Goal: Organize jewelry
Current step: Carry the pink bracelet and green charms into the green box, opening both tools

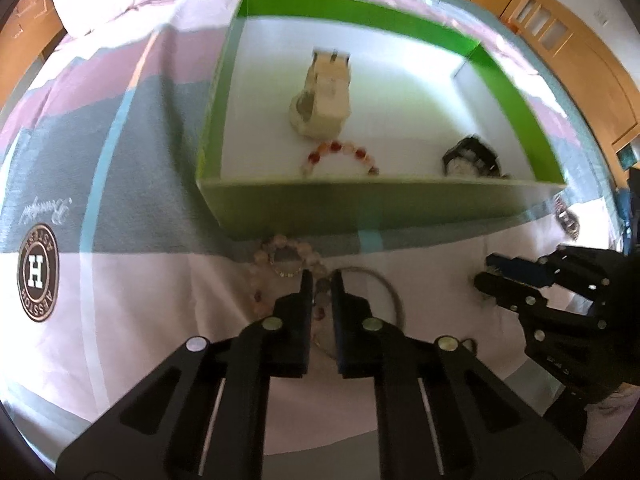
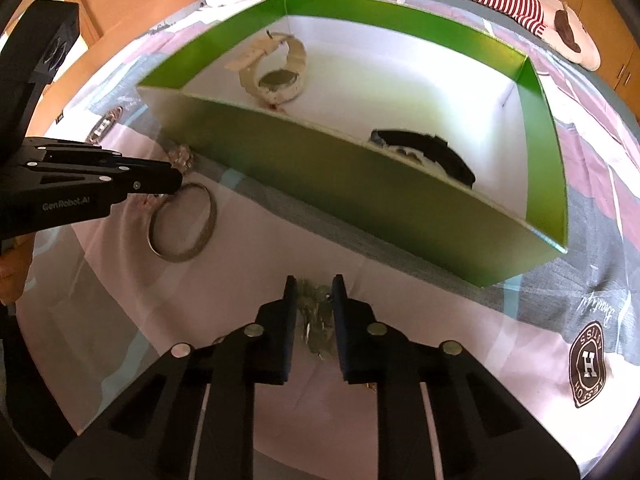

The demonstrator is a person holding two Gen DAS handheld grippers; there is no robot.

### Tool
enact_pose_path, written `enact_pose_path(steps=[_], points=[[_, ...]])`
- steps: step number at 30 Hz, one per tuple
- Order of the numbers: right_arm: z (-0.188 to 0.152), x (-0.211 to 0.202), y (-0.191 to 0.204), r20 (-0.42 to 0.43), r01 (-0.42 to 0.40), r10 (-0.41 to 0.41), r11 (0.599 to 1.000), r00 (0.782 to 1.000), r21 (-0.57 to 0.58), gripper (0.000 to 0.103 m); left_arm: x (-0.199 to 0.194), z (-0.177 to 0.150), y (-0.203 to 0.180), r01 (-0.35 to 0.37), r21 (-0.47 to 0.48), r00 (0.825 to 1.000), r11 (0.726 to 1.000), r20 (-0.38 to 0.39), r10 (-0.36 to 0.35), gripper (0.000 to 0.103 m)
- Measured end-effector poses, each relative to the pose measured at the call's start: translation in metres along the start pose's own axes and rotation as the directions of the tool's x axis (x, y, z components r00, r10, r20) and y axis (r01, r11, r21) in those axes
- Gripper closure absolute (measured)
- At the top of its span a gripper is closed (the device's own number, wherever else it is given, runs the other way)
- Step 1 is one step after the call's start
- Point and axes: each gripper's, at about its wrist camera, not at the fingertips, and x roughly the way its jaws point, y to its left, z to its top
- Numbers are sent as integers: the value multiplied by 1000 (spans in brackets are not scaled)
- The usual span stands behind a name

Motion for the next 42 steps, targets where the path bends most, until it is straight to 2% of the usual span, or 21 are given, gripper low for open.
enact_pose_path(steps=[8,14,20,21,22,23,24,27,28,29,30,33,37,39,42], points=[[7,-20,-1,76,-40,39,999,996,10,99,-35,3,-9,67,40,990,997,120,-71,95],[12,-37,-25,127,-91,77,990,989,105,100,-42,0,-9,75,47,989,996,128,-80,95],[11,-31,-26,91,-87,76,989,993,118,100,-44,-1,-10,80,51,987,995,133,-86,95],[11,-26,-25,68,-84,76,990,995,113,98,-44,-1,-10,79,52,988,996,132,-85,95],[11,-21,-21,39,-70,67,993,997,99,85,-43,-1,-10,78,53,988,996,131,-85,95],[9,-16,-18,20,-51,50,995,999,87,66,-42,-1,-11,77,55,988,996,128,-84,95],[8,-11,-13,6,-29,29,997,1000,68,61,-42,-1,-12,75,54,989,996,127,-82,95],[4,2,-2,-35,-11,12,1000,999,21,60,-40,-2,-14,74,59,989,995,121,-81,95],[3,4,2,-41,-2,3,1000,999,9,64,-40,-2,-15,72,62,990,995,120,-79,95],[2,5,5,-47,-2,2,1000,999,-8,84,-40,-2,-16,72,65,990,995,120,-79,95],[2,6,8,-55,-14,13,1000,998,-18,91,-40,-3,-16,73,68,989,995,121,-81,95],[2,-3,13,-22,-33,33,999,999,-37,93,-45,-2,-17,80,75,986,994,139,-90,95],[8,-33,16,77,-119,123,992,989,-49,94,-63,-2,-21,115,98,970,989,203,-133,95],[13,-49,12,142,-162,166,986,976,-40,94,-76,-1,-23,146,116,953,982,249,-171,95],[14,-77,2,282,-226,223,974,933,-21,94,-93,0,-24,215,130,920,968,306,-245,95]])
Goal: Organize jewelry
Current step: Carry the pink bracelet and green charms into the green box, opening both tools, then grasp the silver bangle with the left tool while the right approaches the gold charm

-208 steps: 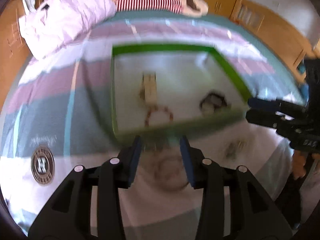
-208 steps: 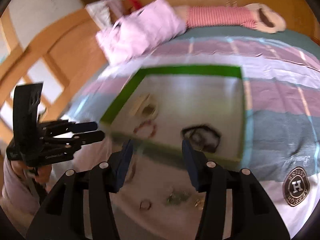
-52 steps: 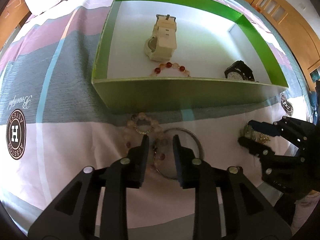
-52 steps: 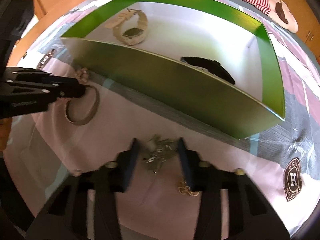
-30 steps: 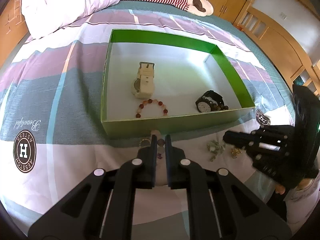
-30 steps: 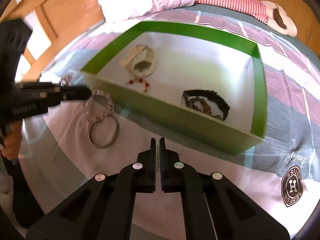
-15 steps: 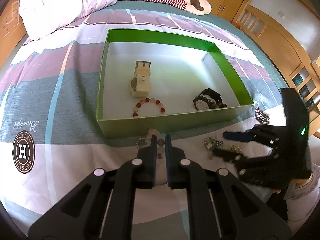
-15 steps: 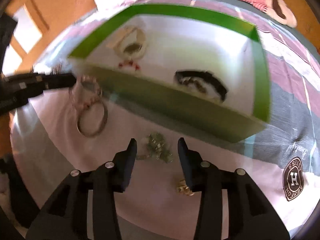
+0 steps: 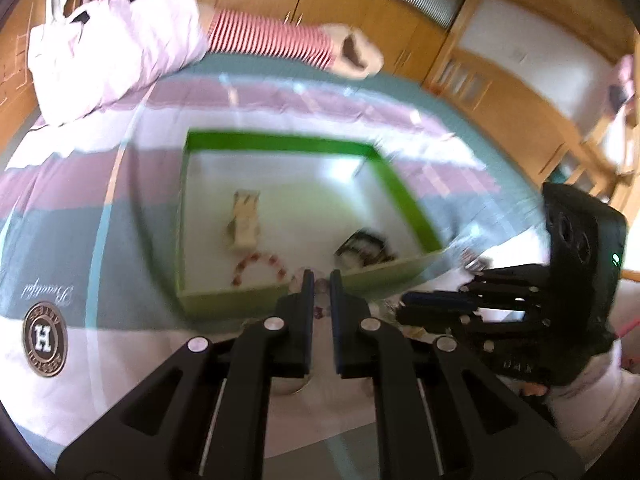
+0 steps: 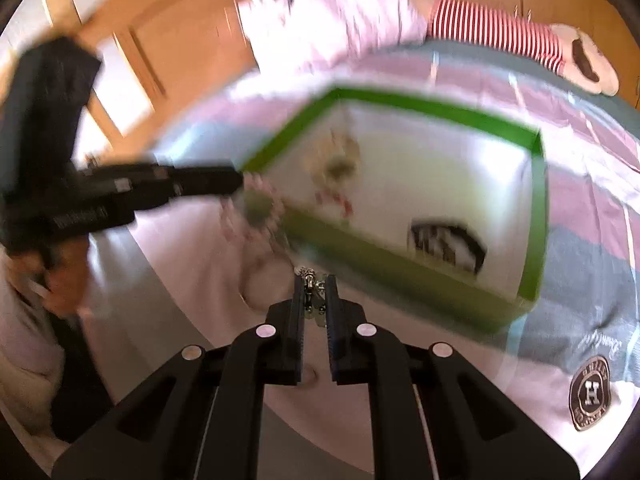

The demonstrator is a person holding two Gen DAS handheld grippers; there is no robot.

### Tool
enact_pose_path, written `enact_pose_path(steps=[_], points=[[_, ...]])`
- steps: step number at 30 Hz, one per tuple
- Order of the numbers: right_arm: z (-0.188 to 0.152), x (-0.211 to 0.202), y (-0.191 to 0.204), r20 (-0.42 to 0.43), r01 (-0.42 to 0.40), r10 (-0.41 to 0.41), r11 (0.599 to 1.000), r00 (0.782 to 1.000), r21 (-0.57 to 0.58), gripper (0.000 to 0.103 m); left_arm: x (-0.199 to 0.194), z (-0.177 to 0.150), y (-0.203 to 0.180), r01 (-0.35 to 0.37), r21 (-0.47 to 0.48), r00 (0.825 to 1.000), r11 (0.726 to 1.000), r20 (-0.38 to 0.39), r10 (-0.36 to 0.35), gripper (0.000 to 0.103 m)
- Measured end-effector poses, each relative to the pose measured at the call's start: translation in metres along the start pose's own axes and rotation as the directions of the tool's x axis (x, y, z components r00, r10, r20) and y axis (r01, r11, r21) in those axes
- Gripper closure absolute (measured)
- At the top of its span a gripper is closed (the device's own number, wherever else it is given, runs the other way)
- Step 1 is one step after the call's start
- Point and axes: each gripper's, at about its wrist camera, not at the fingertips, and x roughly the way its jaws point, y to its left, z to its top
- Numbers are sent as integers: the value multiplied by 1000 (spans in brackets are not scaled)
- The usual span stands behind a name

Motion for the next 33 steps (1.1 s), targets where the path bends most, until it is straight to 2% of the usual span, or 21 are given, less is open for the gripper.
enact_pose_path(steps=[1,3,6,12,14,19,20,21,22,23,27,28,32,33], points=[[5,-9,-3,53,-11,11,1000,999,13,94,-7,3,0,43,-12,999,999,33,-43,95],[14,-19,-7,129,-12,8,999,992,34,94,-17,11,-2,82,-23,993,996,92,-79,95],[27,-22,-22,192,14,-32,996,981,93,93,-20,22,-1,63,-34,988,997,143,-57,95],[25,4,-50,130,123,-148,976,980,181,93,8,34,16,-28,-83,994,996,107,37,95],[19,7,-59,103,139,-163,968,981,208,93,19,32,22,-76,-80,993,994,82,82,95],[19,16,-67,77,147,-169,962,983,229,93,32,29,33,-110,-101,992,989,47,116,95],[18,15,-66,75,154,-175,961,982,232,90,32,28,34,-117,-103,991,988,49,123,93],[18,13,-66,75,154,-176,960,982,235,85,32,28,35,-121,-105,991,987,51,127,81],[18,12,-67,79,147,-170,959,982,244,71,32,27,35,-116,-109,991,987,53,122,69],[18,9,-68,87,140,-166,957,982,253,62,31,27,35,-116,-112,991,987,55,123,68],[18,-5,-64,98,110,-139,961,985,255,61,27,23,30,-110,-83,993,991,37,113,67],[17,-8,-63,98,102,-130,962,987,254,60,26,22,29,-106,-79,994,991,29,109,63],[9,-16,-53,71,85,-105,967,992,241,39,17,4,19,-90,-52,996,995,-19,89,52],[6,-16,-50,54,81,-96,970,994,228,38,18,-3,15,-106,-28,993,994,-50,104,48]])
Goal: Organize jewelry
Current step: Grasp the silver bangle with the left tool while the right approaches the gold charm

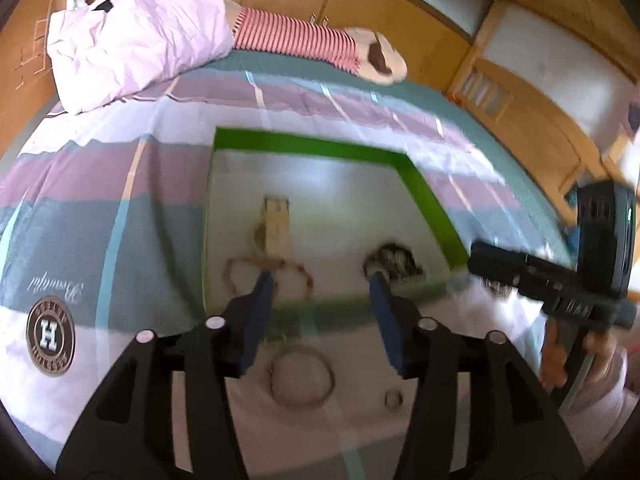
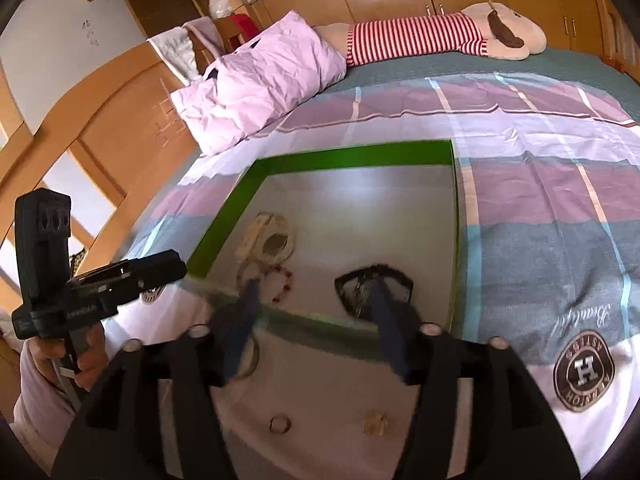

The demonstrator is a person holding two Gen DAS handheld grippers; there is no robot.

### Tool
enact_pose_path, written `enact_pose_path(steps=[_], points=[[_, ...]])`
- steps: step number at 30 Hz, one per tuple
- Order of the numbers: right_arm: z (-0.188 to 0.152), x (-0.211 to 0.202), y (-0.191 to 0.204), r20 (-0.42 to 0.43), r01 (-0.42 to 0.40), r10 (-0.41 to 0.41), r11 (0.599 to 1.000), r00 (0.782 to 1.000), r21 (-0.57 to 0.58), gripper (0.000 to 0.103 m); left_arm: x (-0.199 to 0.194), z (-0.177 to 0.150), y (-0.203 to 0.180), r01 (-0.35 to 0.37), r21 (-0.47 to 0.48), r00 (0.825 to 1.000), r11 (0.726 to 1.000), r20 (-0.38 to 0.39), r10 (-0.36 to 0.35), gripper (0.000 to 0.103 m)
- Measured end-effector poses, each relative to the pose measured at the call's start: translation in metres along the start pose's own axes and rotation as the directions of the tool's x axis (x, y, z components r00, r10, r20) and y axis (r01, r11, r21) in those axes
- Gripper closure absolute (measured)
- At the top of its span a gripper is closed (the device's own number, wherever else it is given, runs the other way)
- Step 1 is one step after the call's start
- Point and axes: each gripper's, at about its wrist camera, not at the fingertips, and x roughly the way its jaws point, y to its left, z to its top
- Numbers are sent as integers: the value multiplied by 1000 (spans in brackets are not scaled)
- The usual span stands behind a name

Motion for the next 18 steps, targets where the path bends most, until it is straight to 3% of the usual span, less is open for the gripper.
enact_pose_path(steps=[4,9,12,18], points=[[-18,18,23,-142,16,-35,991,989,-134,29,13,-19,-8,-79,71,993,994,-78,84,39],[-42,51,36,-271,68,-144,960,952,-270,29,39,-26,5,-154,43,968,987,-196,159,34],[-41,53,24,-271,106,-169,966,948,-234,29,45,-30,17,-187,8,953,982,-241,184,29],[-30,46,-9,-278,176,-192,981,941,-80,28,44,-29,28,-211,-34,948,977,-250,196,27]])
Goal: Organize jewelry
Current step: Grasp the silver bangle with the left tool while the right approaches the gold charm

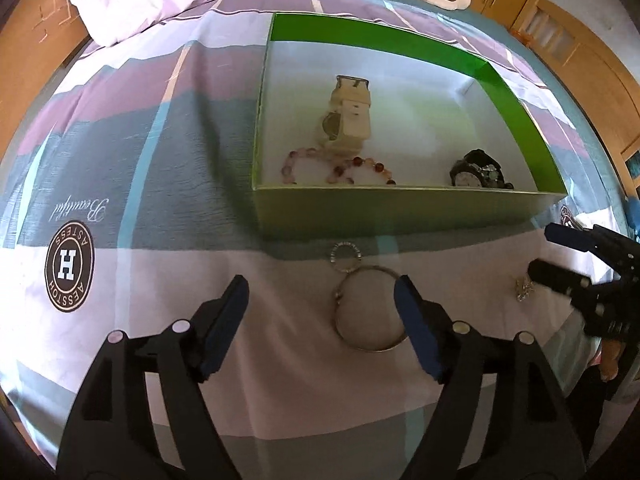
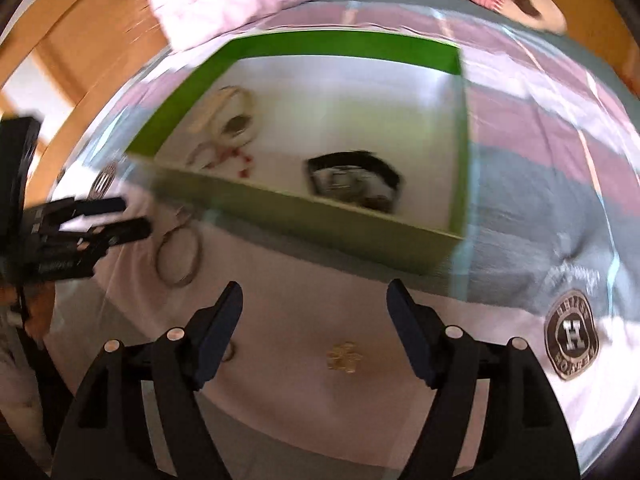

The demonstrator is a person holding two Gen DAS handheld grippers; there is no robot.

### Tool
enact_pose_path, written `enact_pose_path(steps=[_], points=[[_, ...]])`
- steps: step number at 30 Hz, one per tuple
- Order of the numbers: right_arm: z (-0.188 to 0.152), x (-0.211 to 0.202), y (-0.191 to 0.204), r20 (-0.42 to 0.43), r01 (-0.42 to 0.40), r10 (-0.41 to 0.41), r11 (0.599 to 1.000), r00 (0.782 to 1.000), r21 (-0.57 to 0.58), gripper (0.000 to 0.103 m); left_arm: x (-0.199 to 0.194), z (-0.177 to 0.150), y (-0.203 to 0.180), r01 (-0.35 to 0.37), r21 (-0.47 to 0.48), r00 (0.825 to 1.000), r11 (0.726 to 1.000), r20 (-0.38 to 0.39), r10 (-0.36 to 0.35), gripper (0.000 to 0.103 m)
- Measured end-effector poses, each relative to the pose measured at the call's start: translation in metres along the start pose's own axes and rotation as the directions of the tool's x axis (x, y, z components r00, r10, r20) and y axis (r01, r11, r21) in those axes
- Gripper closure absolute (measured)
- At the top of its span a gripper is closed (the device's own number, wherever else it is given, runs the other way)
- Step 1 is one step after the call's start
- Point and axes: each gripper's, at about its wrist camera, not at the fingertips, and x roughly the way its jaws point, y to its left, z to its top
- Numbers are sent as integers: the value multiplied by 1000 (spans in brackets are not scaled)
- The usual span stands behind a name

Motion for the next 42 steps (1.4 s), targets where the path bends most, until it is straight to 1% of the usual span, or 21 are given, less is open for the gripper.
enact_pose_path(steps=[2,4,7,9,10,11,12,13,14,16,19,21,22,23,24,25,26,29,31,38,42], points=[[-1,0,-5,-32,43,-44,999,999,-13,28,2,-1,-5,-5,20,1000,1000,-6,5,26],[-8,1,-2,-97,100,-114,986,989,-137,27,4,-2,-10,-9,45,1000,999,-12,10,26],[-20,4,0,-155,76,-110,975,982,-211,27,7,-3,-18,-29,78,999,997,-20,31,25],[-29,6,2,-166,62,-104,969,981,-239,28,9,-4,-21,-34,91,999,995,-22,36,25],[-33,7,4,-168,53,-97,966,981,-252,32,9,-4,-22,-33,93,999,995,-23,35,24],[-35,9,5,-174,45,-92,965,980,-256,45,10,-4,-23,-33,96,999,995,-23,35,24],[-36,11,7,-184,38,-88,965,979,-259,53,10,-4,-23,-34,97,999,995,-24,37,23],[-37,15,8,-186,43,-95,964,978,-263,65,11,-4,-24,-36,99,999,994,-26,39,23],[-37,17,7,-179,56,-107,962,978,-266,71,13,-5,-24,-38,102,999,994,-29,41,23],[-35,21,7,-156,69,-111,964,981,-256,80,15,-5,-26,-40,107,998,993,-34,44,23],[-30,21,9,-95,89,-114,968,989,-235,82,17,-6,-29,-37,119,998,992,-41,42,23],[-22,16,6,-31,81,-87,981,996,-178,82,18,-7,-31,-30,127,998,991,-44,36,23],[-19,12,3,3,46,-46,990,999,-136,82,19,-8,-33,-22,136,998,991,-47,29,22],[-16,9,1,13,10,-9,994,1000,-111,78,19,-8,-34,-17,142,998,990,-49,25,22],[-13,9,1,3,-17,17,995,1000,-98,71,19,-9,-37,-12,150,999,989,-51,20,21],[-13,9,0,-14,-29,27,996,1000,-83,51,20,-10,-40,-5,160,998,987,-54,14,21],[-13,9,-1,-13,-22,21,997,1000,-75,40,21,-12,-42,-1,169,998,986,-57,11,21],[-12,11,-1,-14,2,-2,998,1000,-67,40,25,-16,-50,0,203,998,979,-68,14,20],[-11,9,-6,-12,9,-9,999,1000,-34,40,29,-17,-53,-10,216,997,976,-77,27,19],[-5,3,-48,-15,42,-40,983,999,181,39,40,-20,-54,-40,227,992,973,-109,67,17],[-8,5,-56,-36,39,-32,975,999,218,39,42,-20,-55,-51,230,990,972,-115,79,16]])
